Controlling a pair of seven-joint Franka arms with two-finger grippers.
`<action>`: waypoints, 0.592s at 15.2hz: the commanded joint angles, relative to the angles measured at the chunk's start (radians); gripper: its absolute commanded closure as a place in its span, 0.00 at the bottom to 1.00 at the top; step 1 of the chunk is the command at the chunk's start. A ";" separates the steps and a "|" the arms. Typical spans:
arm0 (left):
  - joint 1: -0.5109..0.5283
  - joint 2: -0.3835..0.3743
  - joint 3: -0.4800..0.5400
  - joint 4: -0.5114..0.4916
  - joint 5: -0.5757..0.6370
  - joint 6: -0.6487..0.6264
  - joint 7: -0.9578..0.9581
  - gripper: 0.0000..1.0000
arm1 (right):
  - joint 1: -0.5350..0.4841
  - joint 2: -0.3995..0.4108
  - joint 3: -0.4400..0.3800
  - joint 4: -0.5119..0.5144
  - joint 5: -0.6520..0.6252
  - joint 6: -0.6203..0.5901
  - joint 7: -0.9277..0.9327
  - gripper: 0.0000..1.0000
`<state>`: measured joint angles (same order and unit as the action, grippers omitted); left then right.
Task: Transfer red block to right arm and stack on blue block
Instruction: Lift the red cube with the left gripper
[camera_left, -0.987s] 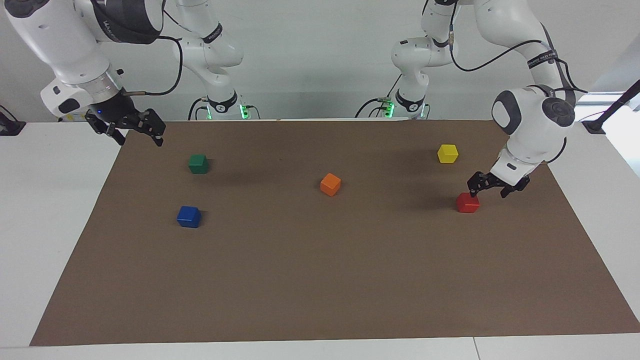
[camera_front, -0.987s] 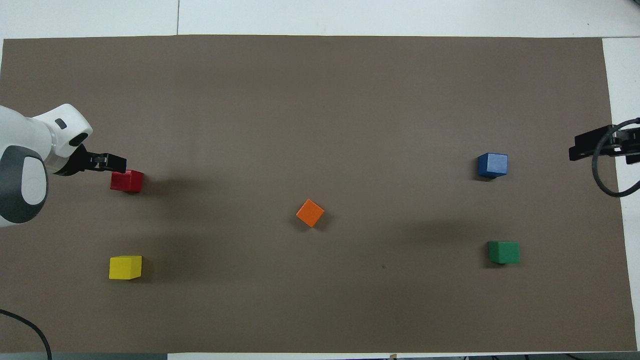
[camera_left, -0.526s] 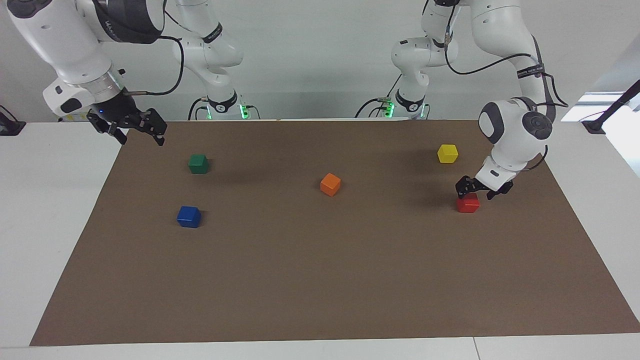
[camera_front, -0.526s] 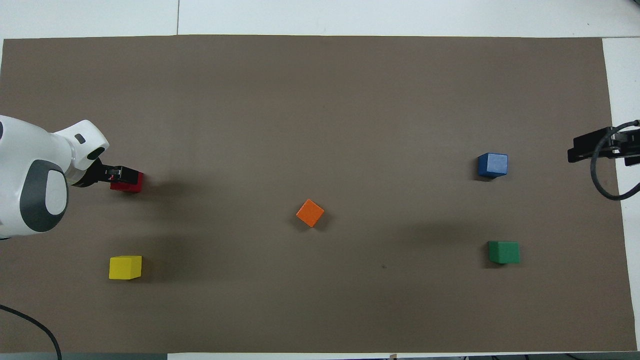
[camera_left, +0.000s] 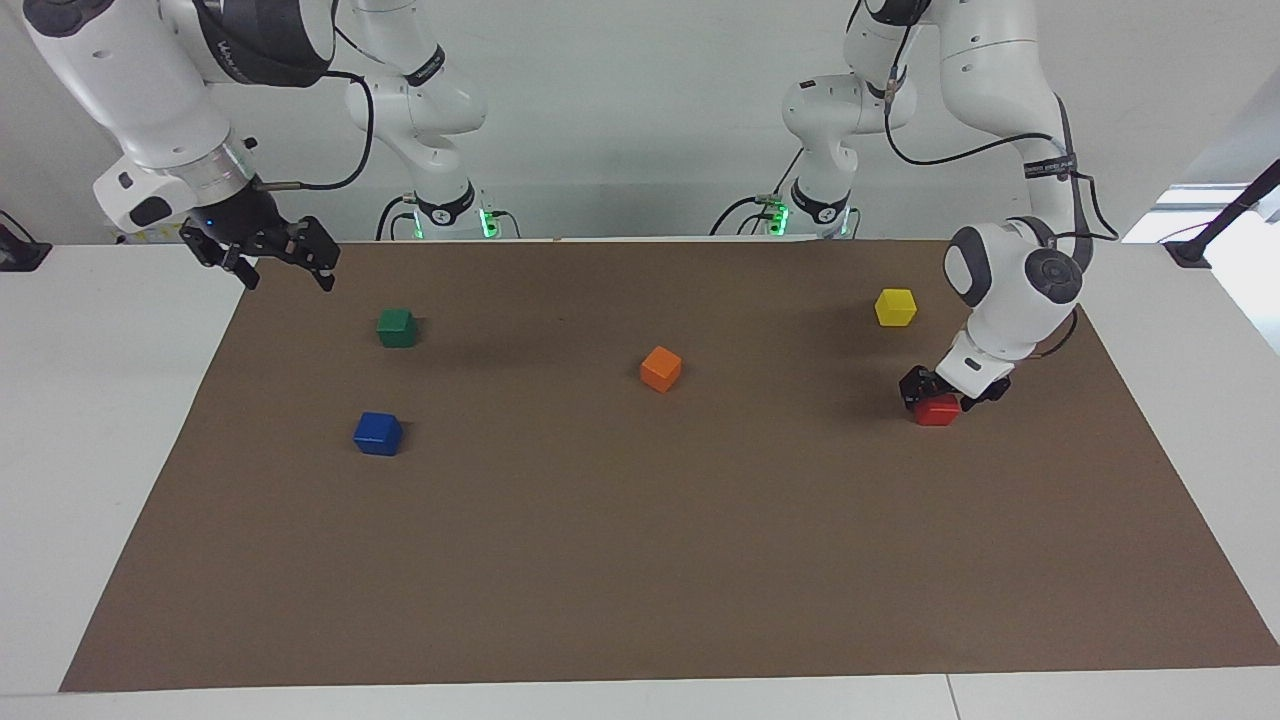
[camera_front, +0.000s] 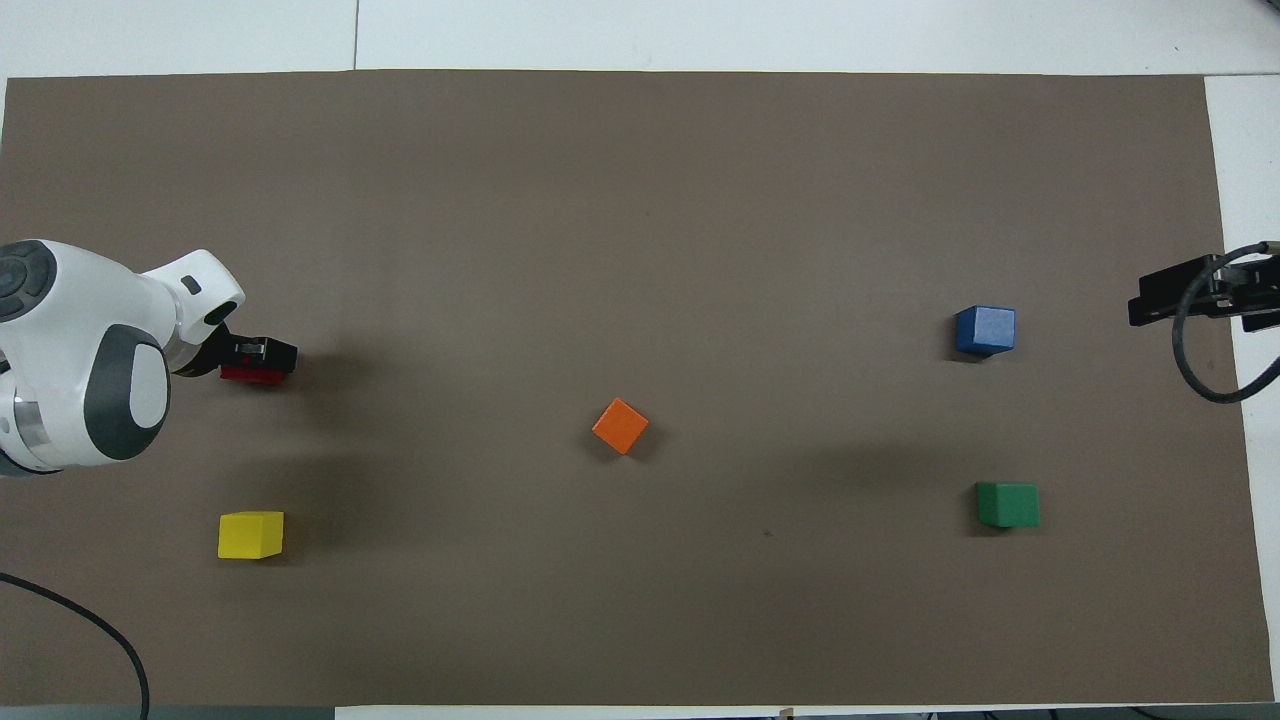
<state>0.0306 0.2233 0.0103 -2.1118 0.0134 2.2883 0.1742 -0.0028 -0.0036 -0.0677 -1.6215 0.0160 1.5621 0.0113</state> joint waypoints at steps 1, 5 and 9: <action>-0.009 -0.007 0.007 -0.010 0.011 0.020 0.002 0.06 | -0.002 -0.026 0.002 -0.029 0.015 0.009 0.039 0.00; -0.006 -0.007 0.007 -0.011 0.008 0.013 0.002 0.35 | 0.003 -0.026 0.002 -0.028 0.015 0.007 0.049 0.00; 0.003 -0.009 0.008 0.001 -0.027 -0.027 -0.004 1.00 | 0.003 -0.026 0.002 -0.028 0.015 0.009 0.050 0.00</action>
<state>0.0315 0.2231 0.0123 -2.1113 0.0086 2.2853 0.1733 -0.0011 -0.0037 -0.0674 -1.6218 0.0160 1.5621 0.0425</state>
